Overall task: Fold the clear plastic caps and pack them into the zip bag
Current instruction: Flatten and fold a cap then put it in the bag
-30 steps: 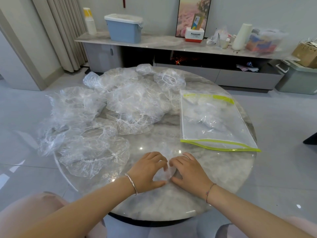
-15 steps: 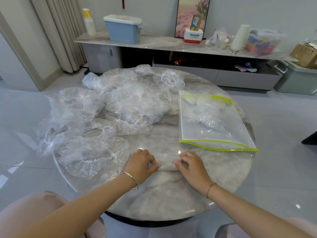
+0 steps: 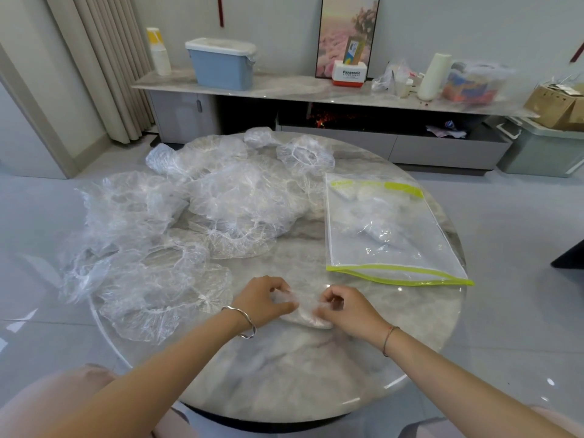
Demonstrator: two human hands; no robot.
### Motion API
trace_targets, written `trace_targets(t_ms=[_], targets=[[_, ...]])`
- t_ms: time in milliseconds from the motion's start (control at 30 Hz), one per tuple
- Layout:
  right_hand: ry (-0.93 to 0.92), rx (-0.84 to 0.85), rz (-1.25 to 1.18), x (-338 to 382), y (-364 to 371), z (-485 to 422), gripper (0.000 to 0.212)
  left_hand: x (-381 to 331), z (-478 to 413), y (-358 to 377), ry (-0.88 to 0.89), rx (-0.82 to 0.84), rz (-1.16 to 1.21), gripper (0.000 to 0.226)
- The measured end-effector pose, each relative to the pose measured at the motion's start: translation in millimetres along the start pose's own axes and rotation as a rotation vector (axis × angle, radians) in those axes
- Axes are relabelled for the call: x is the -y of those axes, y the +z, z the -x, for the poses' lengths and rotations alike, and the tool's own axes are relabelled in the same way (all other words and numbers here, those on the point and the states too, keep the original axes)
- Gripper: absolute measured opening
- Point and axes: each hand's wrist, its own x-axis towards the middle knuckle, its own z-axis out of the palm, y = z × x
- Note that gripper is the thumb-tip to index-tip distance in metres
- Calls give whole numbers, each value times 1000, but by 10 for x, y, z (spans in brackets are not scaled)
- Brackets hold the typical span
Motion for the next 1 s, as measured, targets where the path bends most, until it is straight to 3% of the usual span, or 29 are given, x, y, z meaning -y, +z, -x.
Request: trace_targets(t_ms=[167,267,333,433,533,567,633,733,867,933,1000], targets=[[80,161,-220,-5,-296,89,34,-381,-35,-44,10,105,396,13],[86,191,-320,30,-431,176,42,-574,-87,28,83,160,421,16],[60,159,-327,26,-541,223,42,-702,-180,72,136,190,386,17],[73,79,-411,-46,-717,277,22,-888,-366,111,176,186,389,20],[176,-48,-555,-133,-888,296,20,-1006,-575,239,114,147,540,22],[222,-93,-590,-178,-944,298,19,-997,-653,315,114,85,513,23],[308,-152,-613,-299,-1050,296,20,-908,-813,494,208,-46,221,36],[368,-185,-647,-445,-1160,309,24,-796,-981,710,357,-89,-151,56],[386,-240,-644,-555,-1259,257,27,-792,-1125,808,422,-153,-184,25],[297,-420,-548,-598,-1290,213,30,-841,-1143,784,354,-165,-121,17],[64,-650,-282,-578,-1323,186,29,-898,-1157,750,240,-155,-63,19]])
